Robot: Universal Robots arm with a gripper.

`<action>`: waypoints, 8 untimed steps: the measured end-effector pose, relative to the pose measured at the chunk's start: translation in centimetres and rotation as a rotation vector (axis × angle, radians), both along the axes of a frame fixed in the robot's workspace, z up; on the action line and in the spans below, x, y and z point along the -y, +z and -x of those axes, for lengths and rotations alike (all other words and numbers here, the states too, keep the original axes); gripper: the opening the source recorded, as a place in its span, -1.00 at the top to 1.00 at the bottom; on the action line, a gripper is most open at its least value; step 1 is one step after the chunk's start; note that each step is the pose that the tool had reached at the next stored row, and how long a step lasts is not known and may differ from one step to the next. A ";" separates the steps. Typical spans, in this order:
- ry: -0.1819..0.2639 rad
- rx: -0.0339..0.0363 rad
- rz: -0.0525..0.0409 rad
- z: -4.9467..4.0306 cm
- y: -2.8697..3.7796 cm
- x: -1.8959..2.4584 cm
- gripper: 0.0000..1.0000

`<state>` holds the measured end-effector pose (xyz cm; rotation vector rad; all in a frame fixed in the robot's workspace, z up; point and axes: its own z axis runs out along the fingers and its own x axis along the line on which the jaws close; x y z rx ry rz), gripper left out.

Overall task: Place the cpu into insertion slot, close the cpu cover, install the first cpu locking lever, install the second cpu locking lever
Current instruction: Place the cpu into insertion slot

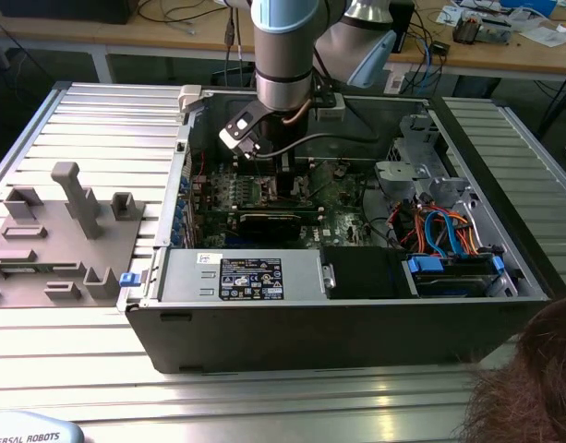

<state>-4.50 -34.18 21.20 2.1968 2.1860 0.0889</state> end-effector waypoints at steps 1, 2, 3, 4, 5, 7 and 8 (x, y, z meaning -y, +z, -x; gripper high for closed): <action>0.000 0.0000 0.0000 0.00 -0.02 0.00 -0.08; 0.000 0.0000 0.0000 0.00 -0.03 0.00 -0.08; 0.000 0.0000 0.0000 0.00 -0.09 0.00 -0.08; 0.000 0.0000 0.0000 0.00 -0.14 0.00 -0.08; 0.000 0.0000 -0.0001 0.00 -0.15 0.00 -0.08; 0.000 0.0001 -0.0001 0.00 -0.17 0.00 -0.08; 0.000 0.0000 0.0000 0.00 -0.19 0.00 -0.08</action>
